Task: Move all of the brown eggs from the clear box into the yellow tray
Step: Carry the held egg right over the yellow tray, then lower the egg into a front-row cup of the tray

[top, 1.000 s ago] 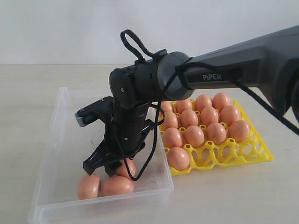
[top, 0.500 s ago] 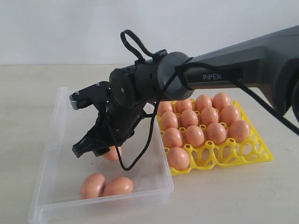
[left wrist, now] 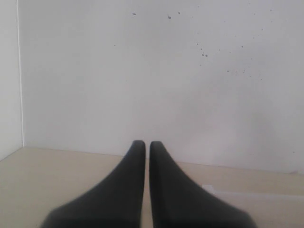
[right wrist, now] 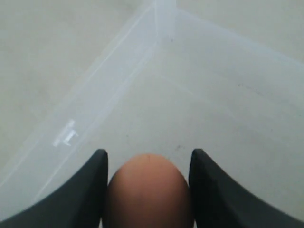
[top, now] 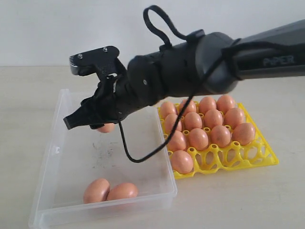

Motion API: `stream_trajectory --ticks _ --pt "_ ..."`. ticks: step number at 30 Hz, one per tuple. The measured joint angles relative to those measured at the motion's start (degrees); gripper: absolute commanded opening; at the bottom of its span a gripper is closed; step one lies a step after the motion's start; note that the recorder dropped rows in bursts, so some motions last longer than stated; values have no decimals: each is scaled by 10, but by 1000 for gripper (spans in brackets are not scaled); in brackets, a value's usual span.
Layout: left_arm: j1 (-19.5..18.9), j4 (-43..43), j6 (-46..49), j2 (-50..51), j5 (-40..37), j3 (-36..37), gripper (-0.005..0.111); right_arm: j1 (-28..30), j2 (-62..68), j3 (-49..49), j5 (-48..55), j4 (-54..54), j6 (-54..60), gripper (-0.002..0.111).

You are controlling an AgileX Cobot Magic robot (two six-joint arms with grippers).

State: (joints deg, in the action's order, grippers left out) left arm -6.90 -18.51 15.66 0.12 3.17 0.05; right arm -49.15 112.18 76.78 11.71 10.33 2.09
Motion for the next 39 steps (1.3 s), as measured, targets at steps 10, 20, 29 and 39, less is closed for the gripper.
stream_trajectory --ticks 10,20,29,39 --pt "0 0 0 0 0 0 4 -1 -177 -291 -319 0 1 0" --pt "0 0 0 0 0 0 4 1 -289 -543 -587 139 90 0" --pt "0 0 0 0 0 0 4 75 -291 -641 -637 119 79 0" --pt "0 0 0 0 0 0 4 85 -230 -648 -689 47 68 0"
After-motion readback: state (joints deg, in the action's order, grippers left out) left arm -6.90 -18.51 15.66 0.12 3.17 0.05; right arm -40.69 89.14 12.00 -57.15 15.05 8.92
